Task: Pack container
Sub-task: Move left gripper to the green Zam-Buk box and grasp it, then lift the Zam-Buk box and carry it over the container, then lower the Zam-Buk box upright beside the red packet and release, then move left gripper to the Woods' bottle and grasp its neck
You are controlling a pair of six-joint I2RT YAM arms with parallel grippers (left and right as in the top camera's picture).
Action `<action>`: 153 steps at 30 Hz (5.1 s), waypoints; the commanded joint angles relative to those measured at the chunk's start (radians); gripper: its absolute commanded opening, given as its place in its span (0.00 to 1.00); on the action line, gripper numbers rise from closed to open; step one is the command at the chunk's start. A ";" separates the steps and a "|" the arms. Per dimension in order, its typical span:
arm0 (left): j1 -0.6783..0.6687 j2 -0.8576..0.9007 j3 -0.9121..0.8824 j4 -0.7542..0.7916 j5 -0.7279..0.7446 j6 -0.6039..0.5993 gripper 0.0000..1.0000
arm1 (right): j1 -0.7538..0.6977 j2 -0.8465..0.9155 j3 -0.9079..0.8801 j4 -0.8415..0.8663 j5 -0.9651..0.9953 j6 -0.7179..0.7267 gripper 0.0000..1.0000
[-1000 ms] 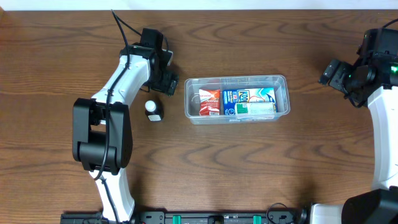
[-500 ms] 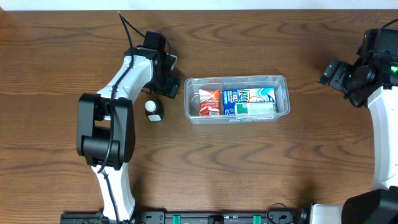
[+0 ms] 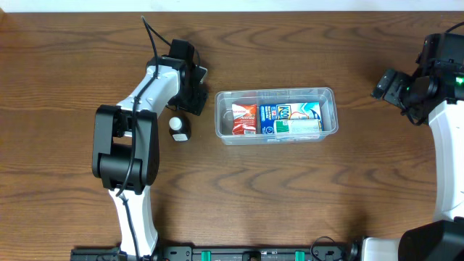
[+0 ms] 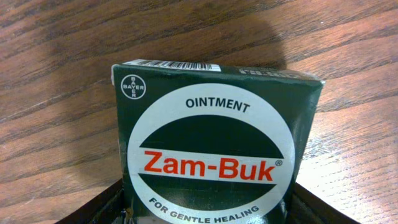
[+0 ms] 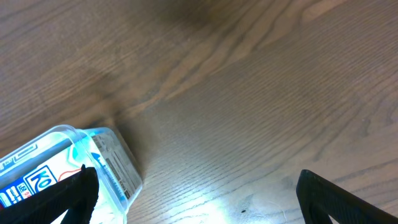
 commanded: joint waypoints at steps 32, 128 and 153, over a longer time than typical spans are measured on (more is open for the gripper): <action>-0.007 -0.345 0.089 -0.245 0.087 -0.435 0.65 | -0.007 -0.005 0.012 -0.002 0.006 0.013 0.99; -0.427 -0.092 0.060 -0.165 0.025 -0.763 0.77 | -0.007 -0.005 0.012 -0.002 0.006 0.013 0.99; -0.412 -0.409 0.076 -0.228 -0.006 -0.679 0.98 | -0.007 -0.005 0.012 -0.001 0.006 0.013 0.99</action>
